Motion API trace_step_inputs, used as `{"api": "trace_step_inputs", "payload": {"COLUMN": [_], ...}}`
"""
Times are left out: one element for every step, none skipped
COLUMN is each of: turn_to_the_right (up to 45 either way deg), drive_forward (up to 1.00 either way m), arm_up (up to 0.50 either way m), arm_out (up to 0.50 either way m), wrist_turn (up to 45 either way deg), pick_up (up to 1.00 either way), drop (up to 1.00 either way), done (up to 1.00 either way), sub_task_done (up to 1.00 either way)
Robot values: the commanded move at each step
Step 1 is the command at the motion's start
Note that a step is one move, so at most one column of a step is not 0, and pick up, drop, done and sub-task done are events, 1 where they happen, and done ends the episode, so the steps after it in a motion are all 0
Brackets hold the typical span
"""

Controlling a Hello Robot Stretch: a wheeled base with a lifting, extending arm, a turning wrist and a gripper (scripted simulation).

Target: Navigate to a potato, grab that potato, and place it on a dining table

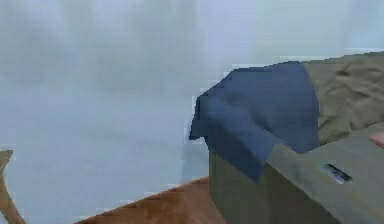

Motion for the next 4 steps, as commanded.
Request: {"api": "trace_step_inputs", "payload": {"turn_to_the_right": [-24.0, 30.0, -45.0, -45.0], "drive_forward": [0.0, 0.0, 0.0, 0.0], "arm_up": [0.0, 0.0, 0.0, 0.0], "arm_out": [0.0, 0.0, 0.0, 0.0], "wrist_turn": [0.0, 0.0, 0.0, 0.0], "pick_up": [0.0, 0.0, 0.0, 0.0], "drop": [0.0, 0.0, 0.0, 0.0], "done": [0.0, 0.0, 0.0, 0.0], "sub_task_done": [0.0, 0.0, 0.0, 0.0]}}
